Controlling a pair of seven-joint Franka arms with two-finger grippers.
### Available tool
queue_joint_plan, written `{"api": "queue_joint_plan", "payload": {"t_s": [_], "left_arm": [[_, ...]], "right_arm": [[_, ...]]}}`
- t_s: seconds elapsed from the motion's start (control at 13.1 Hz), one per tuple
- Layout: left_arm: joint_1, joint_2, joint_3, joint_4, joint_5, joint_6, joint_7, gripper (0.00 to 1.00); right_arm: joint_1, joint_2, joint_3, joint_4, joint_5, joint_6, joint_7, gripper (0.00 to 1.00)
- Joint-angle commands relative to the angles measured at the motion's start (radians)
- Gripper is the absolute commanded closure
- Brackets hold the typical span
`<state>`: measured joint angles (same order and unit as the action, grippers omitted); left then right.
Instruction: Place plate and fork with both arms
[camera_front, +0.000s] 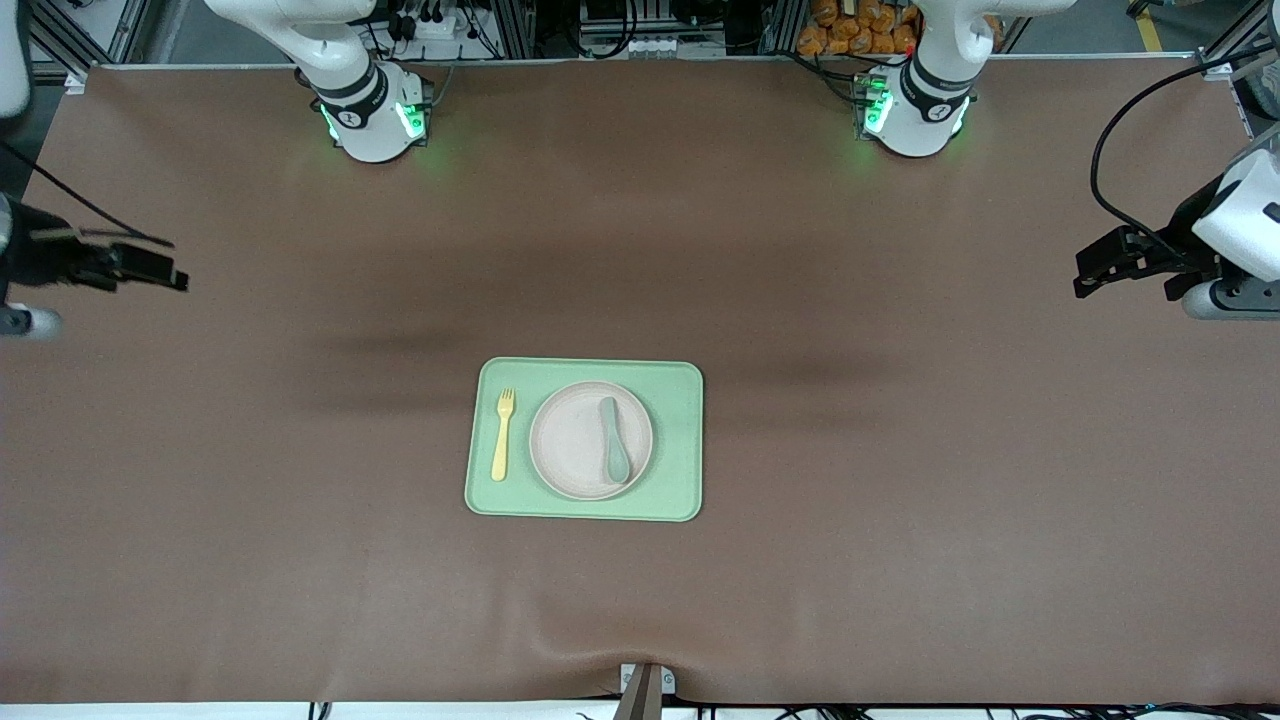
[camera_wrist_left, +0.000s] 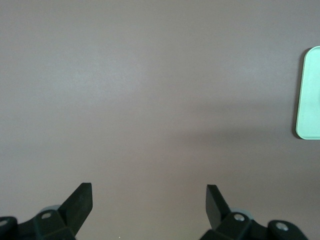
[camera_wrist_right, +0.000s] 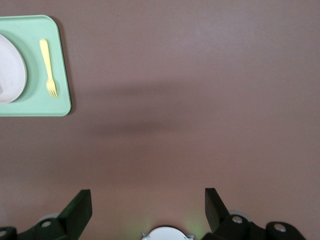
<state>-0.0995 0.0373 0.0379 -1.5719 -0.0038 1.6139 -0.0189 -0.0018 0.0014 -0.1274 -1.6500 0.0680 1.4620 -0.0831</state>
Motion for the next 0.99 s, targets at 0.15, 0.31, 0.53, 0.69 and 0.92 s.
{"api": "queue_joint_plan", "payload": {"t_s": [0.15, 0.31, 0.53, 0.69, 0.92], "left_arm": [[0.006, 0.012, -0.006, 0.015, -0.018, -0.002, -0.001, 0.00], [0.006, 0.012, -0.004, 0.015, -0.018, -0.002, 0.002, 0.00], [0.006, 0.016, -0.004, 0.015, -0.018, -0.002, 0.002, 0.00], [0.006, 0.019, -0.006, 0.015, -0.018, -0.002, 0.002, 0.00], [0.006, 0.018, -0.006, 0.015, -0.018, -0.002, -0.001, 0.00]], "right_arm": [[0.000, -0.034, 0.037, 0.157, -0.095, -0.163, 0.063, 0.00], [0.000, -0.034, 0.038, 0.171, -0.105, -0.140, 0.063, 0.00], [0.032, -0.034, 0.038, 0.173, -0.123, -0.072, 0.039, 0.00], [0.036, -0.034, 0.038, 0.173, -0.119, -0.055, 0.040, 0.00], [0.034, -0.032, 0.037, 0.173, -0.116, -0.045, 0.040, 0.00]]}}
